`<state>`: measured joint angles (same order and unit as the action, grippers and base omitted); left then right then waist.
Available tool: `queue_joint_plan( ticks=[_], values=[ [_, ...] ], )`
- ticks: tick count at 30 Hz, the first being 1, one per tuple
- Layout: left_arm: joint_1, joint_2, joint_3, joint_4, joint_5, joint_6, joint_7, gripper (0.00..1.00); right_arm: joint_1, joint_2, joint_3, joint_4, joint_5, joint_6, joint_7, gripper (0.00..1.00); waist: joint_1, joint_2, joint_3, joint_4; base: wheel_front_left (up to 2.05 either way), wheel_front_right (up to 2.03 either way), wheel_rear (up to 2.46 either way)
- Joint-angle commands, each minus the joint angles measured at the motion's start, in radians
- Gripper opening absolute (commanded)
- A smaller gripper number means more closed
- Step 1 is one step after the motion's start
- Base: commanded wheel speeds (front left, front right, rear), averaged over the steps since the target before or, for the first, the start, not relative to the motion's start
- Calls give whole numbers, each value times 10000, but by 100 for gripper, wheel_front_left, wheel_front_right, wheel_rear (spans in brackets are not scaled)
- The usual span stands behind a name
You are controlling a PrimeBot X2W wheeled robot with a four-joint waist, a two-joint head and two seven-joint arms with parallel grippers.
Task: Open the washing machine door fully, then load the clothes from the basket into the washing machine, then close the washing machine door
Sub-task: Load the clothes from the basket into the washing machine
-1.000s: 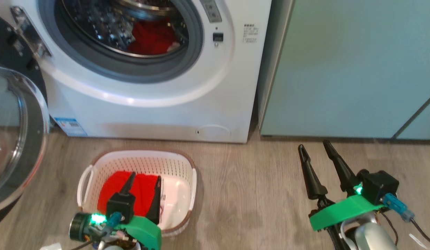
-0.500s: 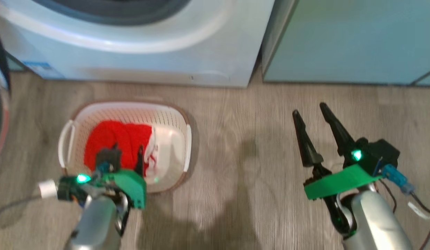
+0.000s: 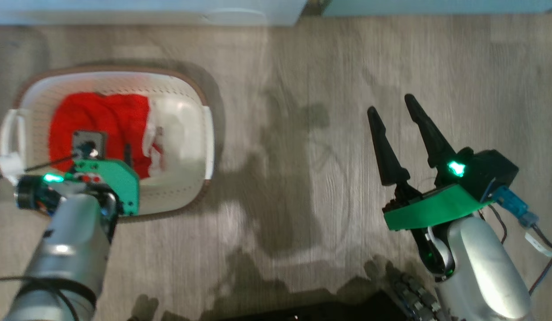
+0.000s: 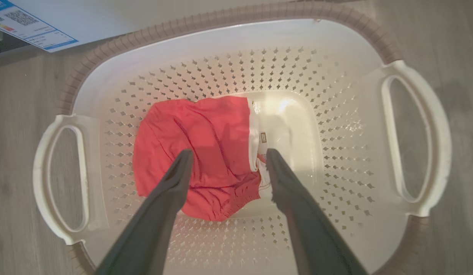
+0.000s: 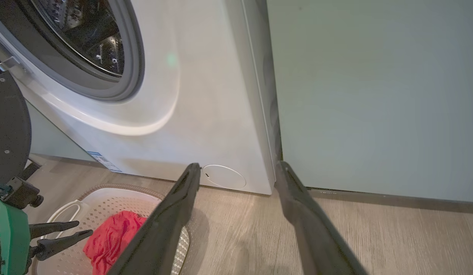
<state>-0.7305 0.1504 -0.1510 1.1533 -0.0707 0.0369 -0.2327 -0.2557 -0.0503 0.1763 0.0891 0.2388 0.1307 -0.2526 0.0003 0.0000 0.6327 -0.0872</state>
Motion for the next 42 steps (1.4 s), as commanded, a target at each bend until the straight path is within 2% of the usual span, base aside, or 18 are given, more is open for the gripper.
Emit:
queue_joint_plan(
  ticks=[1, 12, 20, 25, 29, 32, 42],
  values=[
    [-218, 561, 245, 183, 18, -20, 33, 100, -38, 1, 310, -391, 136, 0, -92, 100, -3, 0, 855, -600, 0, 0, 0],
    [-1383, 1668, -45, 1113, 291, 271, 1009, 100, -339, 1, 555, -694, 618, 0, -92, 100, -3, 0, 2316, -1365, 0, 0, 0],
    [-2107, 2363, -83, 1283, 319, 882, 1985, 100, -643, 1, 824, -876, 866, 0, -92, 100, -3, 0, 3196, -1627, 0, 0, 0],
    [-2523, 2828, -241, 1313, 477, 1279, 2077, 100, -801, 1, 990, -1018, 959, 0, -92, 100, -3, 0, 3610, -1812, 0, 0, 0],
    [-2864, 3123, -311, 1334, 495, 1335, 2342, 100, -923, 1, 1090, -1138, 1010, 0, -92, 100, -3, 0, 3941, -1930, 0, 0, 0],
    [-3127, 3390, -326, 1350, 428, 1221, 2571, 100, -1046, 1, 1245, -1256, 1098, 0, -92, 100, -3, 0, 4190, -2068, 0, 0, 0],
    [-3313, 3653, -726, 1370, 543, 844, 3324, 100, -999, 1, 1351, -1424, 1107, 0, -92, 100, -3, 0, 4430, -2139, 0, 0, 0]
  ],
)
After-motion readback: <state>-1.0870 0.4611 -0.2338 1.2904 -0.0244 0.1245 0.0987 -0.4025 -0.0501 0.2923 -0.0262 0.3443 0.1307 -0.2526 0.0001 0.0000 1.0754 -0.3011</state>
